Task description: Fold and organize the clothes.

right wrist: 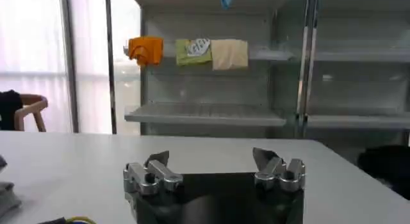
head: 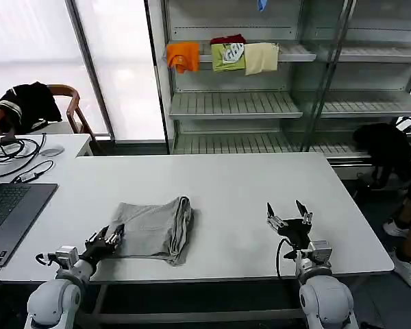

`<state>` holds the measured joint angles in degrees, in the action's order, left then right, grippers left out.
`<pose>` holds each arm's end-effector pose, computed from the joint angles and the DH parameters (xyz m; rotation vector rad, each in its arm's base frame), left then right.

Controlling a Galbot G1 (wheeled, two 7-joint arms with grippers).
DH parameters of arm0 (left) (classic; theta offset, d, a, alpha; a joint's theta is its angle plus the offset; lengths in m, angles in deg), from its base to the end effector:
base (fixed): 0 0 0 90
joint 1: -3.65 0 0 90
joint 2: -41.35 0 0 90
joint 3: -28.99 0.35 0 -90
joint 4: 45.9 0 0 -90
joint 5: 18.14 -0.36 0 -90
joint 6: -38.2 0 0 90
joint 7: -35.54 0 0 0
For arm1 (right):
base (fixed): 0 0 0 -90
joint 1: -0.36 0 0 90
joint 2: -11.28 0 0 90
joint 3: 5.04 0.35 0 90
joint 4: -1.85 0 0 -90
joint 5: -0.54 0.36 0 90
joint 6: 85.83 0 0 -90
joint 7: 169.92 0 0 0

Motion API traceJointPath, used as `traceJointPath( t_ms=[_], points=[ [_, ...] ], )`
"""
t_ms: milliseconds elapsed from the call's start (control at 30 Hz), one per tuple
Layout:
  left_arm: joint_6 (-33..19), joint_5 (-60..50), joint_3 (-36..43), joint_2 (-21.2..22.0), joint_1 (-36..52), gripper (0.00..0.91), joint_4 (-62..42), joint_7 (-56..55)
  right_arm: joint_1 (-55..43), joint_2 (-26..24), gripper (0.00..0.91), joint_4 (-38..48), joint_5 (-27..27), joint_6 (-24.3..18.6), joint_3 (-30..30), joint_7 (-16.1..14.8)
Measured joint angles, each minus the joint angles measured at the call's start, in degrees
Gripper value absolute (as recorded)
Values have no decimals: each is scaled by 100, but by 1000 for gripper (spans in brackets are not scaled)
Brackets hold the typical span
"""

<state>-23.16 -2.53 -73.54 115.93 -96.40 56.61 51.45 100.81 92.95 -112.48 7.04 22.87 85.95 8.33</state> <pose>0.2956 0.1458 -0.2981 -0.1668 -2.7340 0.0838 0.2865 -0.0348 -0.2549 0.1002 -3.0535 0.0553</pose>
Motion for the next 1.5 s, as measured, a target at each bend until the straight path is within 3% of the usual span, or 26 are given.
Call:
traceJointPath(
  t_ms=[300,533,1000,1167,1333,1500],
  points=[
    [56,250,17,73,91,0,5,-58,18,-33,907,-38,8,0,29,13],
    [-83,101,-258,-160,192,0,80,30,-34,-60,907,7,56,0,5,19],
    [-408,-928,-1289,-1988,644,10,-5,593,-90,-6,907,241,129,-112,-109,25],
    [-388,-1221,-1322,-2329,721,20,247,718,-26,-7,907,332,144,-181,-102,25],
    [-380,-1605,-988,-2138,633,20,579,729,37,-39,907,439,158,-265,-58,43],
    [-438,-2156,-236,-1366,435,20,676,615,119,-72,907,539,189,-349,17,70]
  ],
)
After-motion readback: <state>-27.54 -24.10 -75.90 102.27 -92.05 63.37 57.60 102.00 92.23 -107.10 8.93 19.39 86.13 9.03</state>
